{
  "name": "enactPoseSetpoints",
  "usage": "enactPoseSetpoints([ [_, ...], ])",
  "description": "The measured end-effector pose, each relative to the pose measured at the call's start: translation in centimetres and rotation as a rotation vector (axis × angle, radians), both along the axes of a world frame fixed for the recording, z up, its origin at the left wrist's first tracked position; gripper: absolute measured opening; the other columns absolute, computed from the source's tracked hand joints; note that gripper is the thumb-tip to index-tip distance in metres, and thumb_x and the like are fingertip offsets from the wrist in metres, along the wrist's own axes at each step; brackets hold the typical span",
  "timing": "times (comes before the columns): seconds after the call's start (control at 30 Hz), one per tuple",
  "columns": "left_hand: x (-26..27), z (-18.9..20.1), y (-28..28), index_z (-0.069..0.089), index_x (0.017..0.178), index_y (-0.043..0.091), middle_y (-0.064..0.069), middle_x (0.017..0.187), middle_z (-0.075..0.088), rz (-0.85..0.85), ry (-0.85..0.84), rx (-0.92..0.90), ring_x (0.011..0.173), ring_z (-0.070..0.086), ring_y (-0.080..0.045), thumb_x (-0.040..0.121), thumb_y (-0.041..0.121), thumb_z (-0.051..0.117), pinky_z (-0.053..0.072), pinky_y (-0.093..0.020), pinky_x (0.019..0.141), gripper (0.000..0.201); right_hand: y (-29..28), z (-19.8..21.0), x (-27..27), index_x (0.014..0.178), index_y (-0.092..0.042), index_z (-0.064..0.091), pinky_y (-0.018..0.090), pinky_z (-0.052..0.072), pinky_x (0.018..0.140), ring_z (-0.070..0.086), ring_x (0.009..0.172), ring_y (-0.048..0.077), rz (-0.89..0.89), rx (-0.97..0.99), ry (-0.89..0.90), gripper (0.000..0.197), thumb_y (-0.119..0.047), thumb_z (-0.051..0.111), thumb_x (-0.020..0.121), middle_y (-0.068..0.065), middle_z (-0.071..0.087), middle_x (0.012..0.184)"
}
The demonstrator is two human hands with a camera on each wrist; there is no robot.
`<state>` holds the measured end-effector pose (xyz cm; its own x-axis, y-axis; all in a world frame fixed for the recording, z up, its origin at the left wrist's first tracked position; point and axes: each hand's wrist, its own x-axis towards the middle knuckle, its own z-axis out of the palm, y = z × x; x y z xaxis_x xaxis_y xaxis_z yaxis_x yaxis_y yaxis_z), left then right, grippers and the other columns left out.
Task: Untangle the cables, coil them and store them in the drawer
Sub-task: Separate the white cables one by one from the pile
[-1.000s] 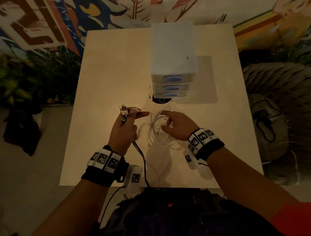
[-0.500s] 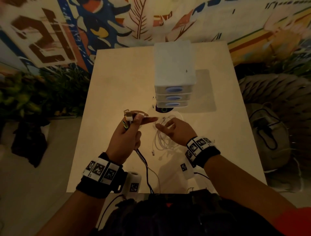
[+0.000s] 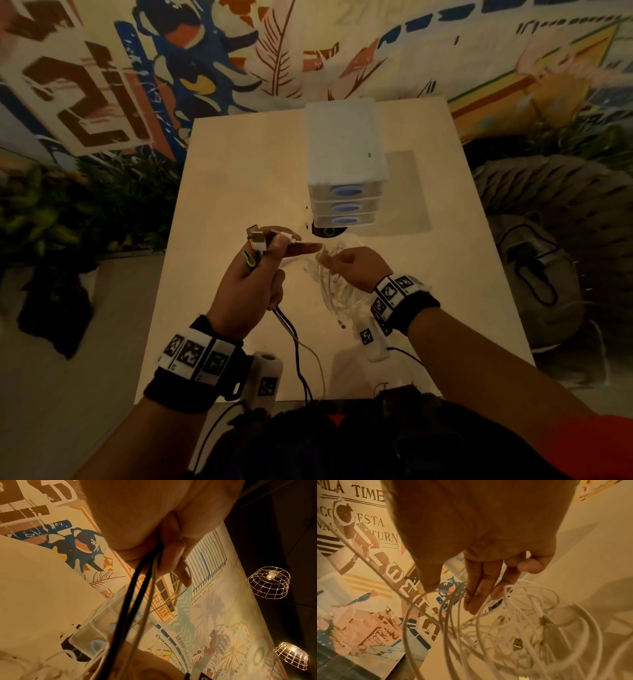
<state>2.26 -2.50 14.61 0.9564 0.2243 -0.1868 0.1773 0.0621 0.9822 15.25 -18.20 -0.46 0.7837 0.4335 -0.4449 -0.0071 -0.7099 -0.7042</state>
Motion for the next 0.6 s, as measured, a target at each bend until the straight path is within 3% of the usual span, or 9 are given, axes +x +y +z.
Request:
enactPoseSetpoints([
  [0.07, 0.1, 0.1, -0.1, 0.053, 0.108, 0.008, -0.008, 0.112, 0.075, -0.003, -0.008, -0.004, 0.042, 0.022, -0.015, 0.098, 0.035, 0.045, 0.027, -0.027, 0.041, 0.03, 0.4, -0.1, 0.0, 0.08, -0.002, 0.074, 0.03, 0.045, 0.067, 0.059, 0.065, 0.02, 0.022, -0.004, 0.024, 0.066, -0.067, 0.062, 0.084, 0.014, 0.068, 0.072],
  [0.13, 0.1, 0.1, -0.1, 0.052, 0.107, 0.008, -0.008, 0.112, 0.076, 0.004, -0.013, -0.006, 0.043, 0.022, -0.016, 0.098, 0.035, 0.044, 0.025, -0.03, 0.042, 0.03, 0.7, 0.0, 0.1, 0.083, -0.003, 0.075, 0.031, 0.045, 0.069, 0.057, 0.068, 0.019, 0.052, 0.01, 0.047, 0.047, -0.05, 0.067, 0.088, 0.013, 0.067, 0.073],
  [0.23, 0.0, 0.3, 0.3, 0.053, 0.104, 0.01, -0.009, 0.108, 0.076, 0.045, -0.047, -0.009, 0.043, 0.02, -0.018, 0.098, 0.034, 0.044, 0.02, -0.035, 0.044, 0.027, 0.5, 0.1, 0.1, 0.086, -0.002, 0.064, 0.035, 0.041, 0.074, 0.055, 0.078, 0.024, 0.015, 0.029, 0.059, 0.04, -0.038, 0.054, 0.099, 0.009, 0.062, 0.079],
  [0.33, 0.0, 0.3, 1.2, 0.054, 0.102, 0.01, -0.014, 0.107, 0.075, 0.104, -0.089, -0.012, 0.041, 0.022, -0.014, 0.102, 0.035, 0.044, 0.021, -0.031, 0.043, 0.027, -0.6, -0.3, 0.3, 0.101, -0.006, 0.055, 0.035, 0.038, 0.075, 0.057, 0.089, 0.024, -0.119, 0.12, 0.147, 0.033, -0.034, 0.037, 0.105, -0.004, 0.068, 0.082],
  [0.5, -0.1, 0.3, 2.4, 0.055, 0.099, 0.014, -0.017, 0.109, 0.074, 0.142, -0.13, -0.01, 0.039, 0.026, -0.01, 0.105, 0.034, 0.042, 0.031, -0.02, 0.041, 0.024, -2.8, -0.5, 0.9, 0.109, -0.01, 0.057, 0.036, 0.045, 0.079, 0.062, 0.084, 0.027, -0.207, 0.139, 0.069, 0.028, -0.03, 0.039, 0.106, -0.003, 0.068, 0.078],
  [0.6, -0.3, 0.0, 2.7, 0.053, 0.097, 0.016, -0.018, 0.111, 0.073, 0.165, -0.138, -0.022, 0.039, 0.025, -0.009, 0.105, 0.031, 0.04, 0.032, -0.02, 0.041, 0.022, -3.7, -0.9, 1.4, 0.114, -0.008, 0.059, 0.03, 0.043, 0.066, 0.058, 0.075, 0.024, -0.258, 0.147, 0.024, 0.032, -0.028, 0.036, 0.107, 0.003, 0.063, 0.081],
])
